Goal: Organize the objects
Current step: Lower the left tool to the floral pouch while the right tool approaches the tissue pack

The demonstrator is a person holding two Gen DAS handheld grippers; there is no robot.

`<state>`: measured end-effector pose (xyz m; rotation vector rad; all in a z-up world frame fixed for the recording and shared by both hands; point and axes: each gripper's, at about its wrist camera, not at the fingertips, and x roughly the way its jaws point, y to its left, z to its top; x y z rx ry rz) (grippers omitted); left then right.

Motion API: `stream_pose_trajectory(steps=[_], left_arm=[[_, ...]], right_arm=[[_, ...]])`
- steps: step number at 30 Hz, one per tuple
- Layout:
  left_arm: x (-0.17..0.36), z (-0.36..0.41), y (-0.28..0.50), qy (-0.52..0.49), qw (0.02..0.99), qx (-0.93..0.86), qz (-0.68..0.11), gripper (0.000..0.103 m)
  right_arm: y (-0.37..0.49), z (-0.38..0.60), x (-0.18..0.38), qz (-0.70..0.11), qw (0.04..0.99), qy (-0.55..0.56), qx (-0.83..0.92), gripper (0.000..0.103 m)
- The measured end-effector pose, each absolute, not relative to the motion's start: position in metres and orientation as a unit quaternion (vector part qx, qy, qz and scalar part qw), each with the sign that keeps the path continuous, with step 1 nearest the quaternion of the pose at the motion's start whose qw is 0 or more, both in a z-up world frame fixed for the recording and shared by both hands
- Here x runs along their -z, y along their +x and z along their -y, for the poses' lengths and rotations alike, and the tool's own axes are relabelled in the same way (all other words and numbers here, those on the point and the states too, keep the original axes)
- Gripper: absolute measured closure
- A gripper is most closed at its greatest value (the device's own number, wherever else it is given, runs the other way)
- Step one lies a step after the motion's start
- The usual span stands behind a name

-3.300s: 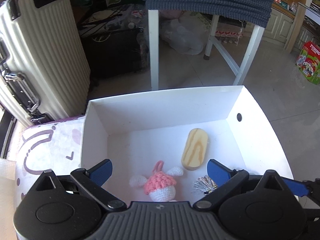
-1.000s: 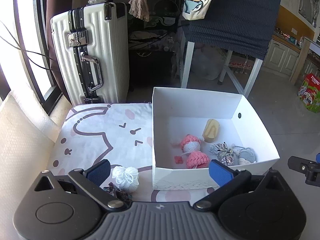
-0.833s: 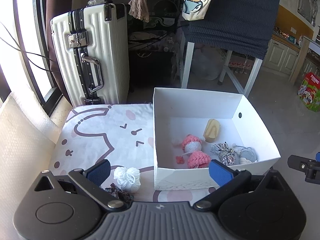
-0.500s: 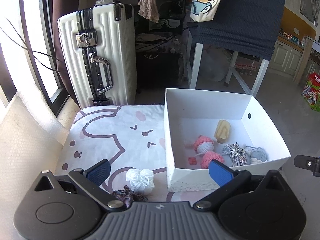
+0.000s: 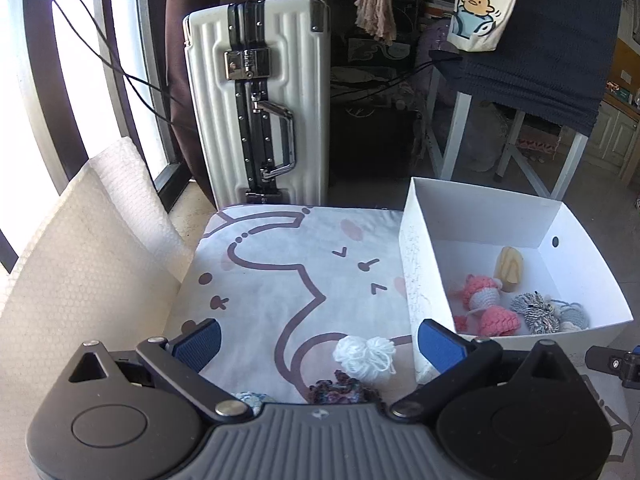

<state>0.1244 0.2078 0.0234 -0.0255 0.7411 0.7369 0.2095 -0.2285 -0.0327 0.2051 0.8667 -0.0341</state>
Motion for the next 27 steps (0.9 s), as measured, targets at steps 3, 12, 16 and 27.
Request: stream_pose_trajectory(steps=[3,12,16,27], left_arm=[[-0.023,-0.217,0.116,-0.004,0.862,-0.361,-0.355,0.0],[-0.017,-0.242,0.099,-0.003,0.854,-0.371,-0.366,0.001],[-0.007,-0.255,0.094,0.004,0.849,-0.364,-0.383,0.001],[0.045,-0.289,0.094,-0.009,0.818,-0.319,-0.478,0.001]], right_arm=[[0.211,0.213,0.04,-0.424,0.9,0.103,0.008,0.0],[0.216,0.176,0.061,-0.446,0.891,0.088,-0.017,0.0],[0.216,0.164,0.072,-0.458,0.885,0.076,-0.029,0.0],[0.219,0.148,0.106,-0.503,0.863,0.03,-0.042,0.0]])
